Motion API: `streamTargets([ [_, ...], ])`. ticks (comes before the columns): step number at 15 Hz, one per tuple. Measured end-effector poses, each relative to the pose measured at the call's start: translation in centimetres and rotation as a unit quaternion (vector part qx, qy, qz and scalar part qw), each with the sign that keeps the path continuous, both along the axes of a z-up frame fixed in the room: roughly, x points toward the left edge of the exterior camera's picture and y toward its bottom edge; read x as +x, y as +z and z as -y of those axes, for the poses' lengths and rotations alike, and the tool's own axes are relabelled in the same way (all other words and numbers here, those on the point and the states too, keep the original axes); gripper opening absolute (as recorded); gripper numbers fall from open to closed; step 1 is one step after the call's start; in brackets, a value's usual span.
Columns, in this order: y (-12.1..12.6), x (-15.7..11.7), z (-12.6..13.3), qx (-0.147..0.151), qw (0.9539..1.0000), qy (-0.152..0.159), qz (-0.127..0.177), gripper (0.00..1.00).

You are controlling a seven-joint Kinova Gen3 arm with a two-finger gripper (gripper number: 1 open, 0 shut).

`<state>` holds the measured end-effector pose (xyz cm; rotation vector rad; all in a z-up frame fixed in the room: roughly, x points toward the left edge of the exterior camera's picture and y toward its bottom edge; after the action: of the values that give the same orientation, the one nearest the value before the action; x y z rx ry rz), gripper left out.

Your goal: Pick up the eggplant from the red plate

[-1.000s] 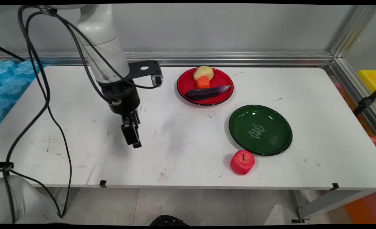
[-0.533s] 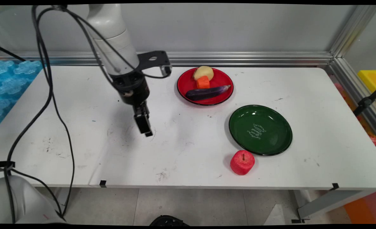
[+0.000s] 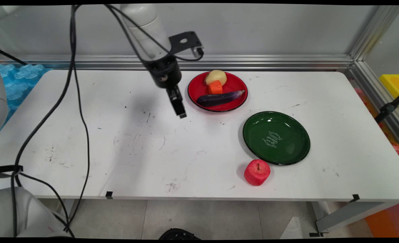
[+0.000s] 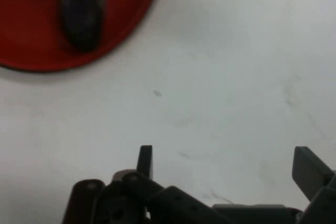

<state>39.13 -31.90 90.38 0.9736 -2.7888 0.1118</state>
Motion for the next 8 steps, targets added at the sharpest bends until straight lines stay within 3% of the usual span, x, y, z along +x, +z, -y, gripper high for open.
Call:
streamTargets([
  [8,-2.1,0.8,6.1,-0.058,0.9981,0.019,-0.002,1.0],
])
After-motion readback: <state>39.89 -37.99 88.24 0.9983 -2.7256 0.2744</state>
